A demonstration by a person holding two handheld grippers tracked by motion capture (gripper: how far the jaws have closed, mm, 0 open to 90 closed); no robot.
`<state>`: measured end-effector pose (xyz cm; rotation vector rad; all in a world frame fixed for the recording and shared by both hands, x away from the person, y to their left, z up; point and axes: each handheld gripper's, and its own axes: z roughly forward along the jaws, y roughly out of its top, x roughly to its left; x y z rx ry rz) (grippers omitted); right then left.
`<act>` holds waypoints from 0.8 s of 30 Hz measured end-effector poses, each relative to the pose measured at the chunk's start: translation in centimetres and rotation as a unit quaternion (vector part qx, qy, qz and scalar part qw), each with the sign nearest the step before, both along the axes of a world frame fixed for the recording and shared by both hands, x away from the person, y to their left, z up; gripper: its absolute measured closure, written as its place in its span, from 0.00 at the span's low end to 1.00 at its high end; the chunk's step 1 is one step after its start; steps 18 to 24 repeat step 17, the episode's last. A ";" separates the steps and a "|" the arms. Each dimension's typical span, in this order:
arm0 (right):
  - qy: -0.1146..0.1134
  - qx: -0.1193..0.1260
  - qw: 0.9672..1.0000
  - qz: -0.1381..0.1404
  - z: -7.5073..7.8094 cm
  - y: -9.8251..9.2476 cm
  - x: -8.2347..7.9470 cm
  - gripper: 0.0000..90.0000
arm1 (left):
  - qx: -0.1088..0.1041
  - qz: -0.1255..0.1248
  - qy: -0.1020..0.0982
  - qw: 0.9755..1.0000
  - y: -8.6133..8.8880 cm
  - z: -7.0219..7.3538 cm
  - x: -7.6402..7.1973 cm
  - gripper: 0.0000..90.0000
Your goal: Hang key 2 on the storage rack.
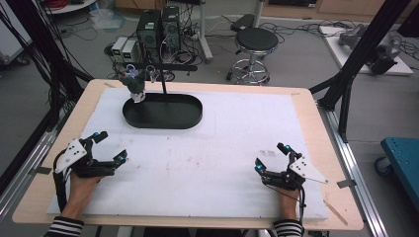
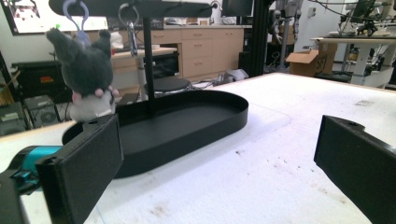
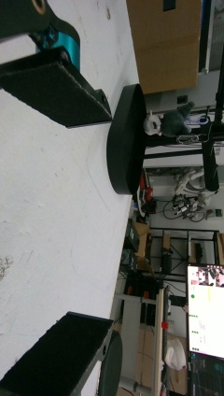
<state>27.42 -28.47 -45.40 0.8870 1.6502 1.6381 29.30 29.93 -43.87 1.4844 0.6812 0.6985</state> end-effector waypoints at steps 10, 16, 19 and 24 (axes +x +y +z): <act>0.000 0.000 1.000 0.000 0.0 0.0 0.0 0.03 | 0.001 0.001 0.011 1.000 0.1 -1.3 0.3 0.02; 0.000 0.000 1.000 -0.001 0.0 0.0 0.0 0.03 | -0.006 0.003 0.011 1.000 0.2 -1.3 0.3 0.02; -0.001 -0.001 1.000 0.000 0.0 0.0 0.0 0.03 | -0.005 0.003 0.010 1.000 0.2 -1.3 0.3 0.02; -0.001 -0.001 1.000 0.000 0.0 0.0 0.0 0.03 | -0.005 0.003 0.010 1.000 0.2 -1.3 0.3 0.02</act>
